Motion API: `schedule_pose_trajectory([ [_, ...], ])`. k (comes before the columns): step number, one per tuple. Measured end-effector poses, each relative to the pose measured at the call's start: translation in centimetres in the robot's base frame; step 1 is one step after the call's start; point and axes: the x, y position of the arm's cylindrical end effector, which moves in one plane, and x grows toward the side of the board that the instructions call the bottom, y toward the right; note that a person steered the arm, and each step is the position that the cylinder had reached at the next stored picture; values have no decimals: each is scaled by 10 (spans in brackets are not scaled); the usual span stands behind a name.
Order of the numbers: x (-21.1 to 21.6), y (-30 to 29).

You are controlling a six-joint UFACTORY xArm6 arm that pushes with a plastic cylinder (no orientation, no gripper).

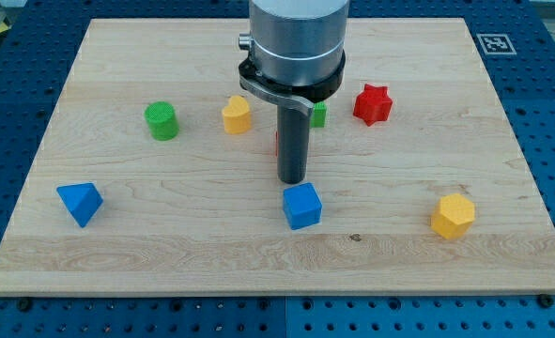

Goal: Push the blue cube into the red circle

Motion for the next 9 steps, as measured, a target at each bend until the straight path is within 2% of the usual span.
schedule_pose_trajectory([
  [3,41,96],
  [4,74,96],
  [5,94,62],
  [7,74,18],
  [9,64,4],
])
